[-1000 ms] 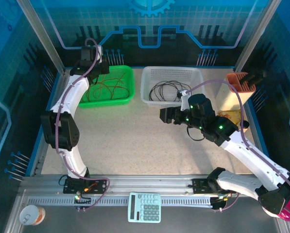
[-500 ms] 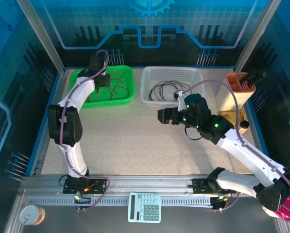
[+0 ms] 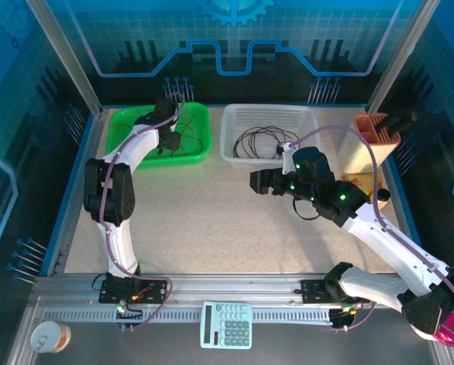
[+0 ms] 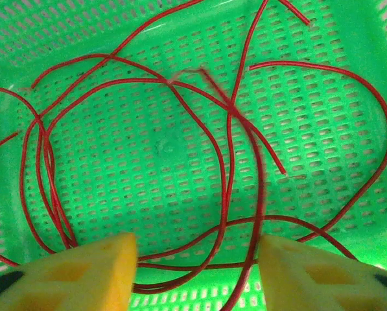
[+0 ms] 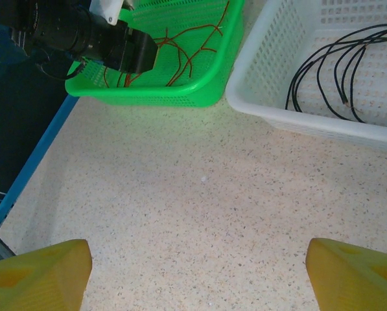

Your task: Untangle the cables

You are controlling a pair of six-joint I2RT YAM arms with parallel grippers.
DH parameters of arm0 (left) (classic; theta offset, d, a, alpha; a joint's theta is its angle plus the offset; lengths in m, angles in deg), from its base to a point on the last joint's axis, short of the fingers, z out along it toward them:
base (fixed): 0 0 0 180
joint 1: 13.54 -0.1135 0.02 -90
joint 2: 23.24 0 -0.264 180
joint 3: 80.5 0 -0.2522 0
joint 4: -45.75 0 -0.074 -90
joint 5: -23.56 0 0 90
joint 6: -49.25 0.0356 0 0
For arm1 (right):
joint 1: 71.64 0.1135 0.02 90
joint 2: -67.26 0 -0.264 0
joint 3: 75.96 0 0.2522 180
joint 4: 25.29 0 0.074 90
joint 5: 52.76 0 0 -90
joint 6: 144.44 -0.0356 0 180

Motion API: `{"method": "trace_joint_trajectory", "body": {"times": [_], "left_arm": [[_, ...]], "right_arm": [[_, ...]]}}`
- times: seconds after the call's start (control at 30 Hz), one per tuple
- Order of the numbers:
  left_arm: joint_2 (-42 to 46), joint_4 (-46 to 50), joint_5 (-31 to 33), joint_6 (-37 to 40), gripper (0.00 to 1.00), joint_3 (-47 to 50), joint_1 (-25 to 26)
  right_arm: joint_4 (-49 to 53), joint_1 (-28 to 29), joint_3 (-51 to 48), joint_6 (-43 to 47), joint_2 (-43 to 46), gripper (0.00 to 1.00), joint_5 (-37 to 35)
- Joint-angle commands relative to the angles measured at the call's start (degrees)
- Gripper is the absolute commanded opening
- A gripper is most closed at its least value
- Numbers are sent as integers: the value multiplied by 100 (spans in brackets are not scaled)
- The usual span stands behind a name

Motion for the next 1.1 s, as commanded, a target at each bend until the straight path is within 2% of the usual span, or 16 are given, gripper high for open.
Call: {"method": "trace_joint_trajectory", "body": {"times": [0.0, 0.07, 0.2, 0.27, 0.3, 0.4, 0.5, 0.73, 0.9, 1.07], "left_arm": [[229, 195, -115, -26, 60, -144, -47], [297, 253, -193, -92, 67, -184, -89], [509, 282, -470, -327, 84, -246, -246], [660, 288, -640, -460, 97, -317, -310], [753, 304, -758, -529, 99, -374, -331], [1084, 289, -1212, -769, 99, -567, -359], [1594, 15, -1775, -1003, 99, -569, -367], [2842, -404, -2355, -1393, 99, -250, -438], [4130, -1227, -2652, -1719, 99, 1112, -447], [5472, -2275, -2388, -2051, 99, 2798, -447]], "right_arm": [[119, -75, -106, 75, 158, 88, -82], [157, -89, -113, 75, 170, 88, -81], [237, -108, -73, 101, 196, 88, -98], [281, -118, -50, 115, 212, 90, -124], [297, -116, -37, 127, 224, 90, -137], [382, -157, -12, 188, 240, 93, -212], [489, -245, 43, 282, 281, 100, -279], [660, -621, 123, 503, 559, 100, -385], [686, -904, 66, 684, 715, 100, -410], [677, -1018, 42, 907, 647, 100, -516]]}}
